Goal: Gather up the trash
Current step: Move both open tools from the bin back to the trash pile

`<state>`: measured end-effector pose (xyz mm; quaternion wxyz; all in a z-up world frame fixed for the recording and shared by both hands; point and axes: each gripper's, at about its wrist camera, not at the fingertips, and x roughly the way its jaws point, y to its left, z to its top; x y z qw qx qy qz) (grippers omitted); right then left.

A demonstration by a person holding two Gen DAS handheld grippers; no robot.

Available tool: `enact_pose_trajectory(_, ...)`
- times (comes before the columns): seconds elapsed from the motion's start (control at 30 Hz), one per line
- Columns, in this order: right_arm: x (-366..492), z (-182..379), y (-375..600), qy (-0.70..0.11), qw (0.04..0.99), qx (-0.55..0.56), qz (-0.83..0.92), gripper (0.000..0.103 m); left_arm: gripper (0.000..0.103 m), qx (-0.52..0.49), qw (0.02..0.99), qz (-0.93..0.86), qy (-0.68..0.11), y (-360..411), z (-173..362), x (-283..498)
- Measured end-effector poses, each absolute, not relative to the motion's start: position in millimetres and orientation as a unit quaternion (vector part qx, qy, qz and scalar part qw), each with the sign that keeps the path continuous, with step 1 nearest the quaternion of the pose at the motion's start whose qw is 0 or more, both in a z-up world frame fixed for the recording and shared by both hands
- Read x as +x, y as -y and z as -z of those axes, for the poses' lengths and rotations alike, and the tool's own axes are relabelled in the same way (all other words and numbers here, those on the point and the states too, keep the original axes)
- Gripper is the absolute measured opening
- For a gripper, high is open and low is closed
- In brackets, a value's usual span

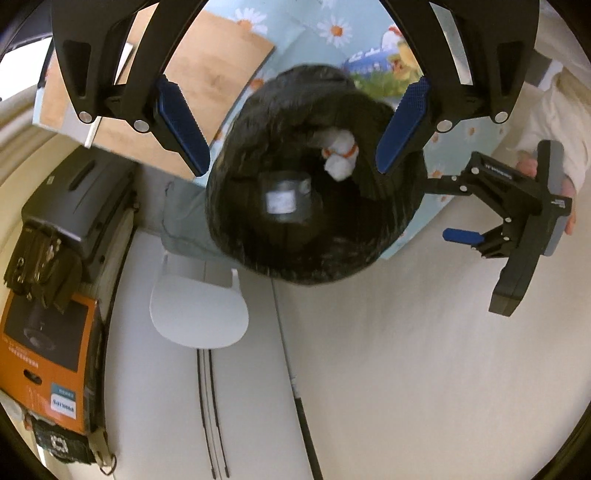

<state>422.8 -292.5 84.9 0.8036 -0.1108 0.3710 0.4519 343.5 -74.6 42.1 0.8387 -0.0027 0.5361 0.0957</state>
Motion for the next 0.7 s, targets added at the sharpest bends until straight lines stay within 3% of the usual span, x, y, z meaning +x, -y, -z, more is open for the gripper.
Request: enact_pose_trajectory(0.7,373,-58,304,-0.389,0.757,-0.195,-0.487,0.087,0.097,-0.074,0.82,-0.178,-0.539,86,-10,251)
